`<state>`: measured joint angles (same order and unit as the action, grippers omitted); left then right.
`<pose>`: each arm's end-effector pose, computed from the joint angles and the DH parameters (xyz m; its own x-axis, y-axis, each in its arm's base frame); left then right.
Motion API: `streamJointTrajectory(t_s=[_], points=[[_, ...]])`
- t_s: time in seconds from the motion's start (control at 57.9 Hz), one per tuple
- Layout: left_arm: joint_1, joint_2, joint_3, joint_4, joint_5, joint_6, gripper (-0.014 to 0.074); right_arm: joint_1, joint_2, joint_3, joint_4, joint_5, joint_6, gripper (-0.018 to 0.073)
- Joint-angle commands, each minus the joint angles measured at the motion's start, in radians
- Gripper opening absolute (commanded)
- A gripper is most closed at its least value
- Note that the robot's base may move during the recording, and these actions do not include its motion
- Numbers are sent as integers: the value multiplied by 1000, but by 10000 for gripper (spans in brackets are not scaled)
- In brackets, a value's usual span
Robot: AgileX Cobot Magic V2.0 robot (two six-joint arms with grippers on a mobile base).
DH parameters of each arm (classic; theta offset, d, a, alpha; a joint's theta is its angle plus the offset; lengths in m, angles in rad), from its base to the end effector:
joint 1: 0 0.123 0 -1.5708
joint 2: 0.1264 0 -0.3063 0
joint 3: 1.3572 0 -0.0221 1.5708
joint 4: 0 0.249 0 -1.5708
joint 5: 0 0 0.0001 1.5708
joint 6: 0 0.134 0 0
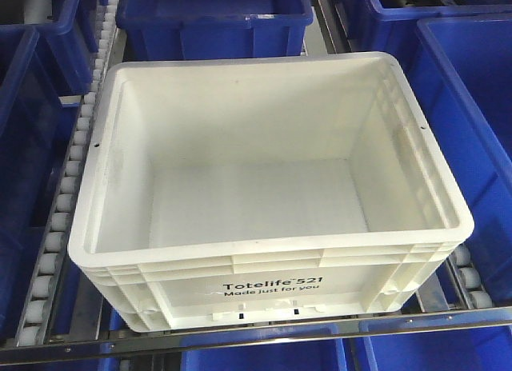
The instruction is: Move bin from left to right shelf
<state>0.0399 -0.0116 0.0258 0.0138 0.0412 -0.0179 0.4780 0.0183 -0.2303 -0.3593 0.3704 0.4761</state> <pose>0.0763 0.0031 0.2024 0.0319 -0.0028 -0.9995 -0.0403 0.9992 -0.0041 0.0621 0.0129 0.2550 -0.0912 0.1079 -0.9900 -0.3340 0.9332 0.1325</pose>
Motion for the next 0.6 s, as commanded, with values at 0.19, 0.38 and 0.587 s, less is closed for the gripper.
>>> streamJointTrajectory(t_s=[0.19,0.38,0.587], points=[[-2,-17,21,24,-63,-57,-6,-4,11,-27,-22,-64,-4,-7],[-2,-16,19,24,-62,-56,-6,-4,11,-27,-22,-64,-4,-7],[-2,-16,19,24,-62,-56,-6,-4,11,-27,-22,-64,-4,-7]])
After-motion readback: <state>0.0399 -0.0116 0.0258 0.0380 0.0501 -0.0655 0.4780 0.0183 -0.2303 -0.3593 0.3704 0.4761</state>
